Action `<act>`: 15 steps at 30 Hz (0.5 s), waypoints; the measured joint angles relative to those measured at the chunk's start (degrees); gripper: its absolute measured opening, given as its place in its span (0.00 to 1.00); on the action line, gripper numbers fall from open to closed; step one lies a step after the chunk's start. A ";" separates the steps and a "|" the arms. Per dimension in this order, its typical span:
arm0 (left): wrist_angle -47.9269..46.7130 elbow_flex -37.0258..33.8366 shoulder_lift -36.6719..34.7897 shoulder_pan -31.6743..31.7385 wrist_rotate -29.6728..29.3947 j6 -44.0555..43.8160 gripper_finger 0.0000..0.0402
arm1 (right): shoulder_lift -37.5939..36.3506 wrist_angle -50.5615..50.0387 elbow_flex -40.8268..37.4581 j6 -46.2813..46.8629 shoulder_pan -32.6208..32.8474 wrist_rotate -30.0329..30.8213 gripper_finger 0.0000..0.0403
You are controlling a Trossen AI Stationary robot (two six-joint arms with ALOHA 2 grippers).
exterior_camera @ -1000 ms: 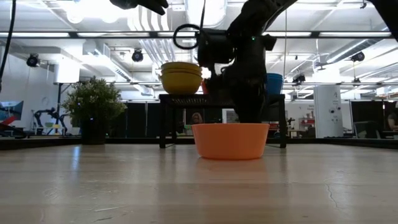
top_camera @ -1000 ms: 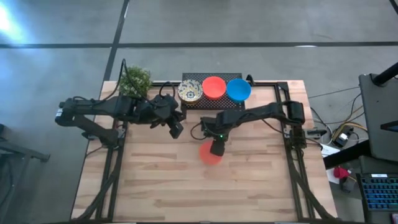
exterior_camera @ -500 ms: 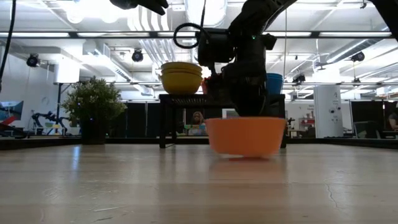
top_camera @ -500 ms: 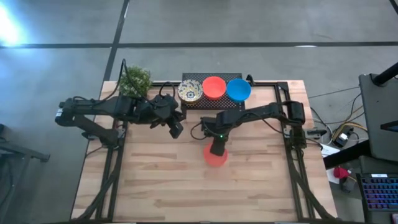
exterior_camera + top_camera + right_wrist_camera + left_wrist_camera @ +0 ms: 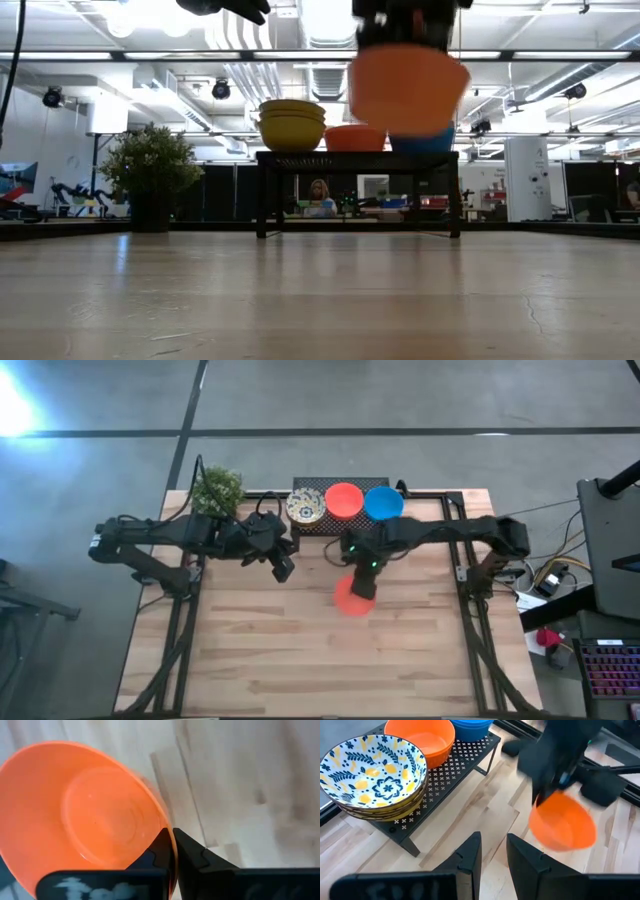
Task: Pick & Place Mini bowls
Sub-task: Stack the orange bowl on the orange bowl on the shelf
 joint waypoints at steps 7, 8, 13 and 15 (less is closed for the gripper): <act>-0.25 0.00 0.02 -0.04 -0.02 0.04 0.21 | -8.24 -6.59 7.48 -0.17 -4.19 5.84 0.02; -0.29 0.00 0.00 -0.04 -0.02 0.04 0.21 | -8.80 -7.90 8.84 -0.64 -5.18 6.56 0.02; -0.36 0.00 0.00 -0.04 -0.02 0.05 0.21 | -9.29 -13.11 15.50 -3.12 -11.43 8.86 0.02; -0.37 0.00 0.02 -0.04 -0.02 0.07 0.21 | -8.77 -14.65 18.32 -4.36 -14.28 9.00 0.02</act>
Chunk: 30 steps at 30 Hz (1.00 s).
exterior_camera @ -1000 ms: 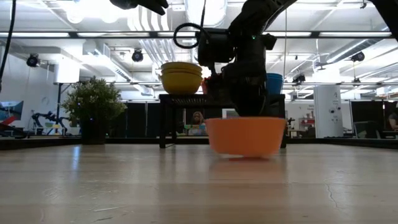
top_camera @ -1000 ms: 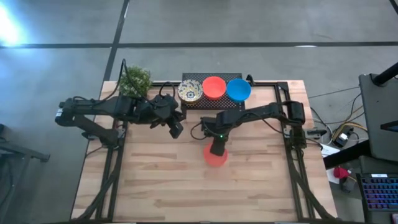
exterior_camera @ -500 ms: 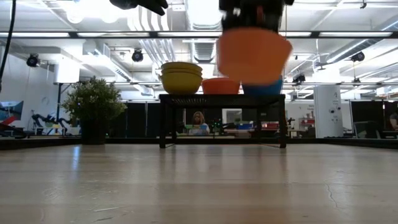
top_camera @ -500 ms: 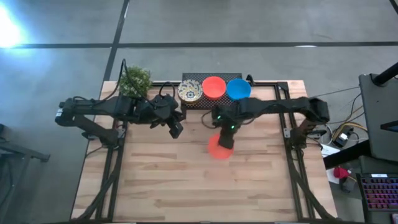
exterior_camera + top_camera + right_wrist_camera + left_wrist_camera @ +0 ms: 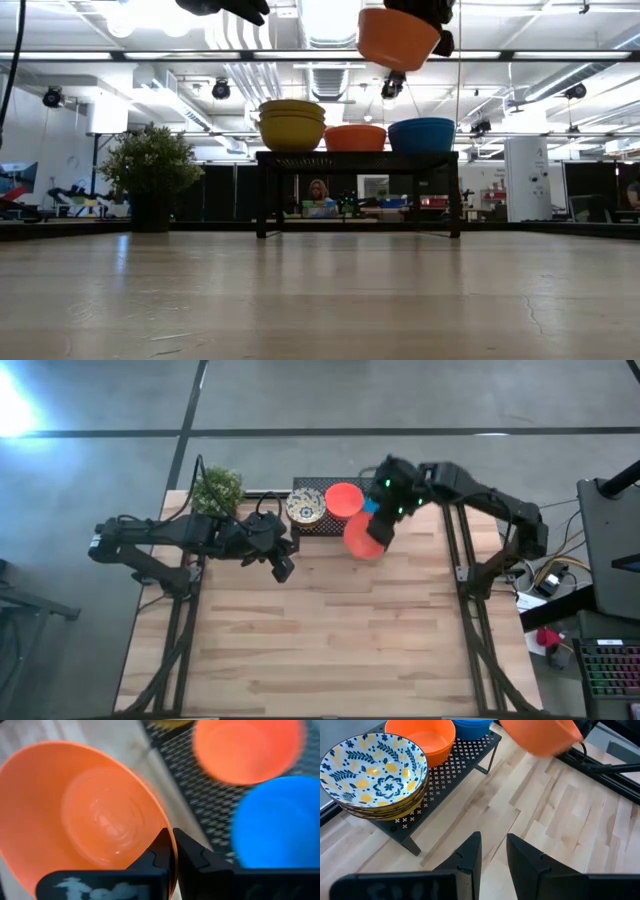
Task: Pick & Place Mini bowls
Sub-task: Stack the orange bowl on the orange bowl on the shelf
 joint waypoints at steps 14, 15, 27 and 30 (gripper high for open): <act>-0.30 0.00 -0.01 0.04 0.00 0.02 0.21 | 17.02 -11.62 23.37 -8.12 -15.22 -1.82 0.02; -0.32 0.00 0.00 0.04 0.00 0.02 0.21 | 18.63 -12.27 25.05 -8.86 -15.75 -2.58 0.02; -0.34 0.00 0.01 0.02 0.00 0.09 0.21 | 30.79 -16.45 35.05 -13.58 -18.93 -3.80 0.02; -0.36 0.00 0.01 0.02 0.00 0.10 0.21 | 31.67 -16.53 35.18 -14.39 -19.38 -3.76 0.02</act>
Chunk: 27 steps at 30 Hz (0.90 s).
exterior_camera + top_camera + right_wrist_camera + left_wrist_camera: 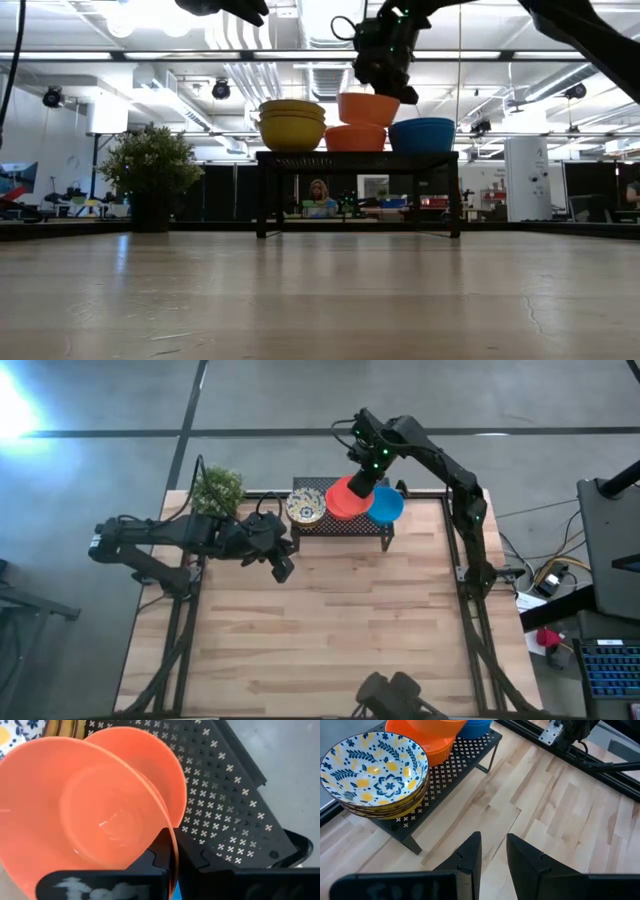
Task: Pick & Place Mini bowls
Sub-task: Stack the orange bowl on the orange bowl on the shelf
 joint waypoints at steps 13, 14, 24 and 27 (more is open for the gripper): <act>0.00 -0.02 0.00 0.02 0.00 -0.03 0.21 | -0.29 5.62 0.13 1.66 0.04 0.17 0.02; 0.00 -0.02 0.00 0.02 0.00 -0.03 0.21 | -0.23 5.65 0.13 1.67 0.04 0.17 0.02; 0.00 -0.04 0.00 0.02 0.00 -0.05 0.21 | 0.04 6.02 -0.36 1.50 0.02 0.31 0.02; 0.00 -0.04 0.00 0.02 0.00 -0.05 0.21 | 0.04 6.80 -1.70 1.04 0.07 0.33 0.02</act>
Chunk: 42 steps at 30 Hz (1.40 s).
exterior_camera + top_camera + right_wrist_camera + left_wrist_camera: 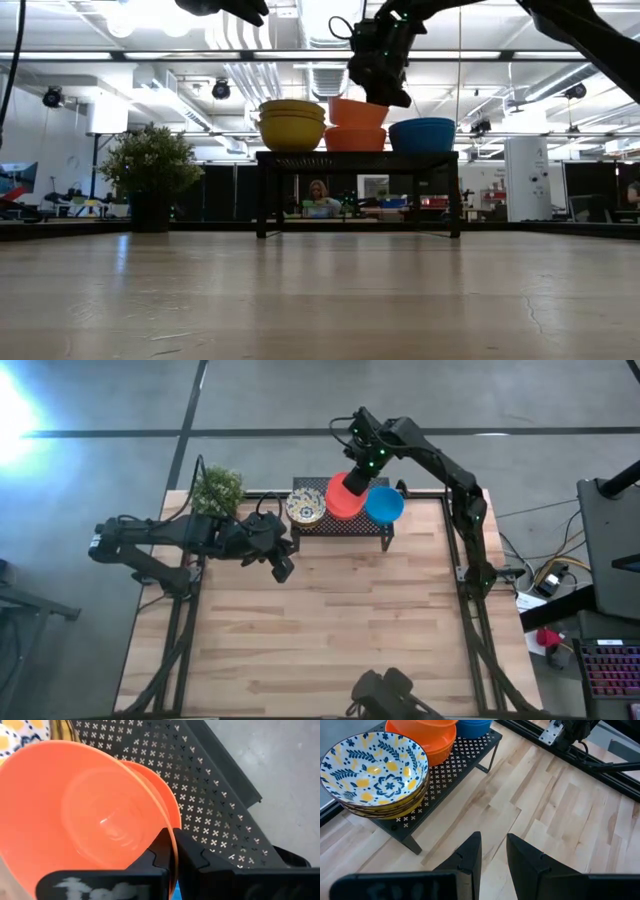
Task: Pick & Place Mini bowls
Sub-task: Stack the orange bowl on the orange bowl on the shelf, then return to Home Position
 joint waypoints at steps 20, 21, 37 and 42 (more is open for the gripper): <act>0.00 0.00 0.00 0.00 0.00 0.00 0.21 | 0.00 0.78 -3.53 -0.16 0.00 -0.09 0.03; 0.00 0.00 0.00 0.00 0.00 0.00 0.21 | 0.00 0.78 -3.54 -0.28 0.00 -0.09 0.04; 0.00 -0.02 -0.02 0.00 0.00 0.02 0.21 | -2.97 0.87 -3.46 -0.97 0.15 -0.24 0.31; 0.00 0.00 0.00 0.00 0.00 0.02 0.21 | -6.97 0.61 -3.46 0.30 0.15 -0.24 0.30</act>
